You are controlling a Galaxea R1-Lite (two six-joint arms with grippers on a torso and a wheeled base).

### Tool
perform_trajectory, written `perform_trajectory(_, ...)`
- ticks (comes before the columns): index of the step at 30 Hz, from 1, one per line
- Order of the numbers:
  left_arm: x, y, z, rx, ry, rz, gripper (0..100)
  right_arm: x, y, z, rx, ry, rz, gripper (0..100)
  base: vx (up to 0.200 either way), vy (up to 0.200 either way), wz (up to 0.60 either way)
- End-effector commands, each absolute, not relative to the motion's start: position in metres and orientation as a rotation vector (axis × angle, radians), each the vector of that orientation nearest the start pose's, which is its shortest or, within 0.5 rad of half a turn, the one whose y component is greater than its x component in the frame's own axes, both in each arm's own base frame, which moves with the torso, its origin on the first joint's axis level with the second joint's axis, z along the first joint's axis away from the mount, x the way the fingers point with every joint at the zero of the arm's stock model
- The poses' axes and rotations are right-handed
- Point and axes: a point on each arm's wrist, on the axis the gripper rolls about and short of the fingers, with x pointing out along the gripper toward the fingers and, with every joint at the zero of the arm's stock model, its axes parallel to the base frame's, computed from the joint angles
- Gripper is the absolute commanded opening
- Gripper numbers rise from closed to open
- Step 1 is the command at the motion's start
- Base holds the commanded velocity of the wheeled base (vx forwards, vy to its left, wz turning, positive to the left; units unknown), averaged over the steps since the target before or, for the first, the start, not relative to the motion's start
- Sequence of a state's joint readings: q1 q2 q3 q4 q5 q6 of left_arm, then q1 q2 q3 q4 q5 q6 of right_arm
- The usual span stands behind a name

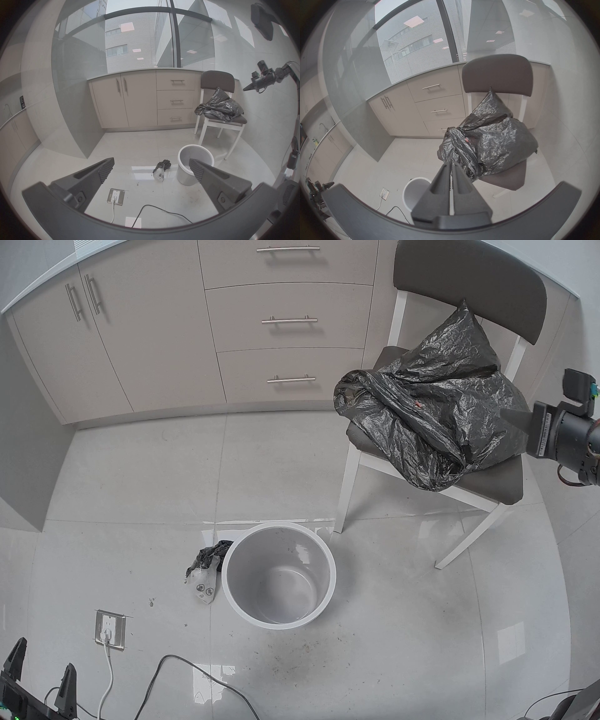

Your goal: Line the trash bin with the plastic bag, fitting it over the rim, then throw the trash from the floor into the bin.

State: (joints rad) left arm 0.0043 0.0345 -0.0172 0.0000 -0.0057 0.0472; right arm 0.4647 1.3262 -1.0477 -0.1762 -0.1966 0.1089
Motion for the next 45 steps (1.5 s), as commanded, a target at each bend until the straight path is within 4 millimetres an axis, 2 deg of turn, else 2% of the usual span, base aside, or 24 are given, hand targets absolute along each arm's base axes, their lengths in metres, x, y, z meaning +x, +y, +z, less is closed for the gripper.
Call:
perform_trajectory(1,-0.017,0.000,0.079,0.035,0.075,-0.035,100,0.222,0.109,0.296,0.056,0.158,0.269,0,0.000,0.000,0.00)
perform_trajectory(5,-0.017,0.001,0.078,0.048,0.069,-0.058,100,0.222,0.110,0.295,0.052,0.162,0.269,0,0.000,0.000,0.00)
perform_trajectory(10,-0.022,-0.001,0.078,0.048,0.003,0.014,100,0.224,0.110,0.294,0.052,0.166,0.269,0,0.000,0.000,0.00)
perform_trajectory(23,-0.021,0.000,0.078,0.028,0.014,-0.009,100,0.222,0.109,0.300,0.067,0.146,0.269,0,0.000,0.000,0.00)
perform_trajectory(33,-0.023,0.000,0.079,-0.014,0.009,0.002,100,0.222,0.107,0.292,0.078,0.143,0.267,0,0.000,0.000,0.00)
perform_trajectory(34,-0.027,0.000,0.099,-0.022,-0.051,0.001,100,0.223,0.107,0.292,0.079,0.137,0.266,0,0.000,0.000,0.00)
perform_trajectory(35,-0.028,0.000,0.107,-0.022,-0.074,-0.002,100,0.223,0.108,0.292,0.080,0.136,0.267,0,0.000,0.000,0.00)
perform_trajectory(36,-0.038,0.001,0.160,-0.022,-0.170,-0.040,100,0.226,0.109,0.290,0.076,0.140,0.266,0,0.000,0.000,0.00)
perform_trajectory(37,-0.040,0.002,0.185,-0.019,-0.194,-0.070,100,0.228,0.110,0.288,0.071,0.147,0.266,0,0.000,0.000,0.00)
perform_trajectory(38,-0.039,0.003,0.198,-0.020,-0.199,-0.093,100,0.230,0.111,0.287,0.068,0.151,0.266,0,0.000,0.000,0.00)
perform_trajectory(39,-0.036,0.005,0.229,-0.028,-0.204,-0.142,100,0.235,0.114,0.284,0.060,0.164,0.267,0,0.000,0.000,0.00)
perform_trajectory(41,-0.028,0.005,0.251,-0.039,-0.182,-0.137,100,0.238,0.118,0.279,0.051,0.180,0.264,0,0.000,0.000,0.00)
perform_trajectory(45,-0.009,0.003,0.245,-0.032,-0.084,-0.088,100,0.253,0.127,0.260,0.031,0.244,0.260,0,0.000,0.000,0.00)
